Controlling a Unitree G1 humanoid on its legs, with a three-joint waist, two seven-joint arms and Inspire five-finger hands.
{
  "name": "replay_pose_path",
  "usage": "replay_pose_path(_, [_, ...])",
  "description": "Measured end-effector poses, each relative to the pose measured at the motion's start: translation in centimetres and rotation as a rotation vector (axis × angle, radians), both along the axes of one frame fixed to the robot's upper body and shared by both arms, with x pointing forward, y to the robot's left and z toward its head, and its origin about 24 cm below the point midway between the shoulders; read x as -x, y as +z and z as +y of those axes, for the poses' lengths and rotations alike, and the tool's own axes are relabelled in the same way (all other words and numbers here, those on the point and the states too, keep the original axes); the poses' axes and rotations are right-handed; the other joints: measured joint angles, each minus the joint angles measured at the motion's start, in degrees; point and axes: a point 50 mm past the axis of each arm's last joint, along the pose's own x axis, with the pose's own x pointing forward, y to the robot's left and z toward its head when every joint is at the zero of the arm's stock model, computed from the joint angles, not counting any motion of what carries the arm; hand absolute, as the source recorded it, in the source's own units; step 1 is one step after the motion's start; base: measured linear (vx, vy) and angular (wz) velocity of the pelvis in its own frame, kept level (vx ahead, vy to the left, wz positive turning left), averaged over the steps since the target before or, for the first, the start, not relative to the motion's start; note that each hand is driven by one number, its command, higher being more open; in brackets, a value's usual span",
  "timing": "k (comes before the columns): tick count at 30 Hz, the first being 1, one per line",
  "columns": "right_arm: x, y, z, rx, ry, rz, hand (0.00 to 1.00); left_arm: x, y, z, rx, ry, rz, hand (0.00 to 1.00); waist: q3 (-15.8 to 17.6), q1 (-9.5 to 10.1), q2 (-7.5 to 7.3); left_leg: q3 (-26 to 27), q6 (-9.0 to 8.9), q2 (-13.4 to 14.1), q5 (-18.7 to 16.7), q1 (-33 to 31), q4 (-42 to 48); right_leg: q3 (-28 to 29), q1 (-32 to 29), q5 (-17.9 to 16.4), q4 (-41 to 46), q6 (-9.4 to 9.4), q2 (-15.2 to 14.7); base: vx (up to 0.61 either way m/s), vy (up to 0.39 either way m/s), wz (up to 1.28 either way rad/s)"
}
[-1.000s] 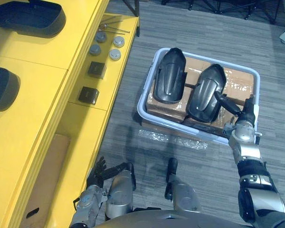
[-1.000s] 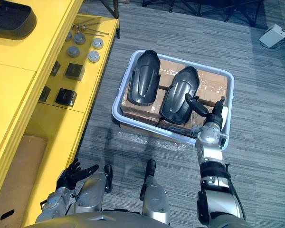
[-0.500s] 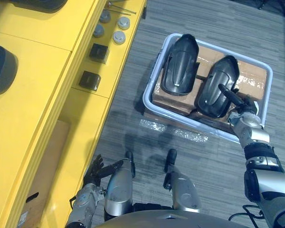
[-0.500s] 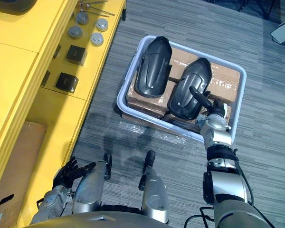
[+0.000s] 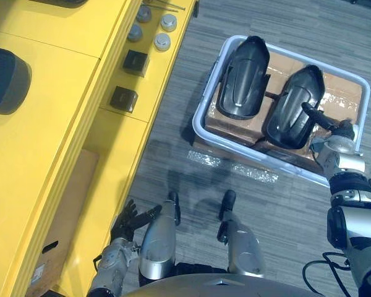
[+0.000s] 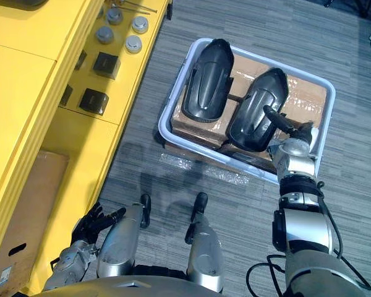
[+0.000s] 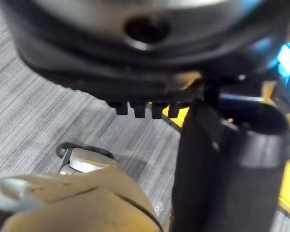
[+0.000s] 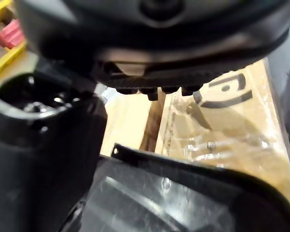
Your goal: Walk over and take three plastic housings, then place them on the shelf
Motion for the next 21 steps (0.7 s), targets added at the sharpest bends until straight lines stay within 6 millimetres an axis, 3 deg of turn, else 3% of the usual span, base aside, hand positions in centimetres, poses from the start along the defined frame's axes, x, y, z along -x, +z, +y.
replay_pose_path(9, [0.6, 3.7, -1.1, 0.232, -0.155, -0.108, 1.0, -0.1, 0.0, -0.2, -0.002, 0.002, 0.0, 1.0, 0.13, -0.27, 0.37, -0.14, 0.03, -0.03, 0.01, 0.0, -0.01, 0.04, -0.04, -0.07, 0.04, -0.1, 0.06, 0.0, 0.001, 0.0])
replay_pose_path(15, [0.7, 4.2, -1.3, 0.281, -0.151, -0.114, 1.0, -0.2, 0.1, -0.3, -0.004, -0.001, -0.004, 1.0, 0.22, -0.18, 0.54, -0.41, 0.04, 0.0, 0.0, -0.92, 0.47, -0.16, -1.08, -0.29, 1.04, -0.36, 0.02, -0.05, 0.01, 0.01])
replay_pose_path(21, [1.4, 4.0, -2.9, 0.319, -0.12, -0.038, 1.0, -0.5, 0.2, -0.5, 0.018, 0.004, -0.014, 1.0, 0.54, 0.1, 1.43, -1.32, 0.05, -0.07, 0.0, -2.44, 1.32, -0.9, -1.96, -0.37, 1.57, -0.41, -0.01, -0.03, 0.021, 0.06])
